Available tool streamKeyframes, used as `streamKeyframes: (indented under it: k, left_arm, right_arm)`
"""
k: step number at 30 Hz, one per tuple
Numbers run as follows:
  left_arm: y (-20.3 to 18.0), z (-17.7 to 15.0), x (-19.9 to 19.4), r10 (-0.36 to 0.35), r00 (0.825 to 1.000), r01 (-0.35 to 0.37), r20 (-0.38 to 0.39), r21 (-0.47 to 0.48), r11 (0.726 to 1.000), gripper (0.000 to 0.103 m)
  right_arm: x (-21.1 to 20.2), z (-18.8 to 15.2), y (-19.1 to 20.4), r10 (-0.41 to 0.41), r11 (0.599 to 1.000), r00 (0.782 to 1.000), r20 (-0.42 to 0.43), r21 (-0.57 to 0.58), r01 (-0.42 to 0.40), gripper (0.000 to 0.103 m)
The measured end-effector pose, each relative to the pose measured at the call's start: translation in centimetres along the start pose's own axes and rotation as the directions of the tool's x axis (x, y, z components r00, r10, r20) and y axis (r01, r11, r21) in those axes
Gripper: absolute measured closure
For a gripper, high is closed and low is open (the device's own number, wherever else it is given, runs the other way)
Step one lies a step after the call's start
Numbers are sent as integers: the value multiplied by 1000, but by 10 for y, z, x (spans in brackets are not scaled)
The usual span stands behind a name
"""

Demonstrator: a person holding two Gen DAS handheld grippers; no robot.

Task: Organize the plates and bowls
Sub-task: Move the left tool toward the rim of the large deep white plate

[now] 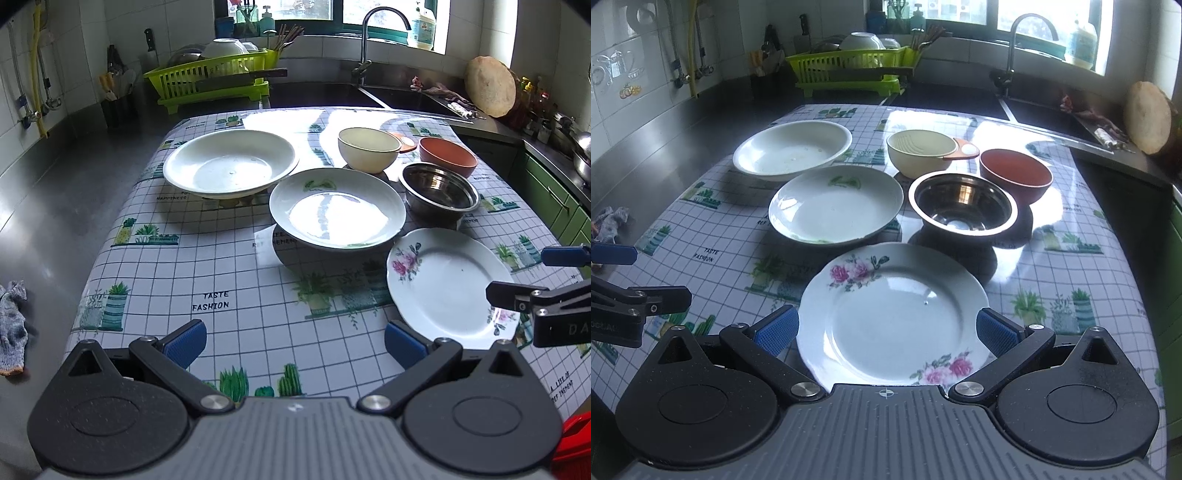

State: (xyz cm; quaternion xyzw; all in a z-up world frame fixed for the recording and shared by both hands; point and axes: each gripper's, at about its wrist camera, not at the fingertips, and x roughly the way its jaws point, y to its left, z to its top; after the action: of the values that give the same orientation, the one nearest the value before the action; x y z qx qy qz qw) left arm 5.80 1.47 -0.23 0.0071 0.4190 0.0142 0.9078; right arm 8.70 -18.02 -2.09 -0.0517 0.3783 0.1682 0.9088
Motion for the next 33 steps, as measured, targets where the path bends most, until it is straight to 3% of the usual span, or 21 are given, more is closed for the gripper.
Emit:
streamKeyframes:
  k: [7,18,33]
  left_arm:
    - [7,13,10,10,1000,-10,5,6,1000,0]
    - [42,62,40,53,998,-53,25,7,999,0]
    - [120,133,105,55,998,-53,30,-66,996,2]
  right_arm:
    - [10,13,-4,5,1000,1000,-2,-7,-5,1]
    - [45,56,0,31,999,1000,2,-30,-31,1]
    - [138,146,33,66,997,998,-6,-38,-66,6]
